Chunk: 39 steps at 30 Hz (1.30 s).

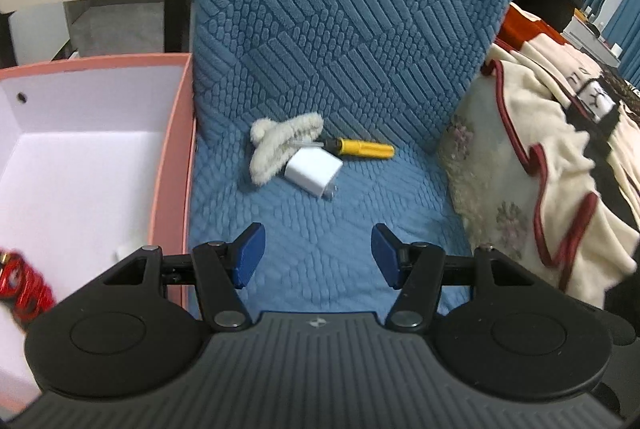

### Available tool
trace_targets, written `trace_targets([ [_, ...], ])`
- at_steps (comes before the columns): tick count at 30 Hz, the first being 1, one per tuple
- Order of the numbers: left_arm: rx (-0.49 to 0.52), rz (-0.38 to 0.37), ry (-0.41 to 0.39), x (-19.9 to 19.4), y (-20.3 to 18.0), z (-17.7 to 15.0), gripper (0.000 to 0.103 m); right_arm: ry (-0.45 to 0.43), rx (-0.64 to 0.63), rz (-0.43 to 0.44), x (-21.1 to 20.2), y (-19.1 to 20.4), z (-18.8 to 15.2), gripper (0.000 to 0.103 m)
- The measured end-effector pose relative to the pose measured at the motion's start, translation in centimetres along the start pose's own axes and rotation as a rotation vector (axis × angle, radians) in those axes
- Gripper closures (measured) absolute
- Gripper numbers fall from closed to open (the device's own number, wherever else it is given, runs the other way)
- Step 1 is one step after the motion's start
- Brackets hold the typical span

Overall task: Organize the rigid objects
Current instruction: 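Withdraw both tools from the box and move toward the white charger, then grasp the white fuzzy object with the left gripper while the right grasps the white charger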

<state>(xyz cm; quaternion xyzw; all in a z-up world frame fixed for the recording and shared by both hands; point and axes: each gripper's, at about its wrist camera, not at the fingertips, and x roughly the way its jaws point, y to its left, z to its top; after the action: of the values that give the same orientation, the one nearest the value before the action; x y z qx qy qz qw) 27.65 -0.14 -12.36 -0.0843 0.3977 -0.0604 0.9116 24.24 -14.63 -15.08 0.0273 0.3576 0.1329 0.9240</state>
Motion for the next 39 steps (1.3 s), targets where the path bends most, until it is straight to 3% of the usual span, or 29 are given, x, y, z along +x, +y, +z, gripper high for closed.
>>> trace_targets([
  [5, 0.011, 0.009, 0.0, 3.5, 0.2, 2.0, 0.039, -0.005, -0.018, 0.018, 3.4, -0.3, 1.4, 0.044],
  [7, 0.012, 0.011, 0.0, 5.1, 0.3, 2.5, 0.039, -0.01, -0.029, 0.017, 4.8, -0.4, 1.9, 0.034],
  [9, 0.019, 0.021, 0.007, 6.6, 0.4, 3.1, 0.04, -0.015, -0.037, 0.016, 6.3, -0.4, 2.3, 0.031],
  [24, -0.042, 0.056, 0.07, 15.4, 3.1, 5.8, 0.046, 0.007, -0.217, 0.082, 16.1, -0.2, 4.7, 0.031],
  [30, -0.067, 0.084, 0.11, 17.5, 3.9, 5.5, 0.055, 0.017, -0.29, 0.086, 19.0, 0.2, 5.0, 0.031],
  [34, -0.082, 0.084, 0.105, 17.6, 4.4, 5.6, 0.065, 0.007, -0.312, 0.093, 20.1, 0.3, 5.1, 0.031],
  [37, -0.085, 0.086, 0.113, 17.7, 4.7, 5.3, 0.08, 0.023, -0.305, 0.126, 20.8, 0.4, 5.2, 0.029],
  [39, -0.099, 0.077, 0.111, 17.7, 4.9, 5.1, 0.081, 0.028, -0.3, 0.126, 21.4, 0.4, 5.3, 0.031],
])
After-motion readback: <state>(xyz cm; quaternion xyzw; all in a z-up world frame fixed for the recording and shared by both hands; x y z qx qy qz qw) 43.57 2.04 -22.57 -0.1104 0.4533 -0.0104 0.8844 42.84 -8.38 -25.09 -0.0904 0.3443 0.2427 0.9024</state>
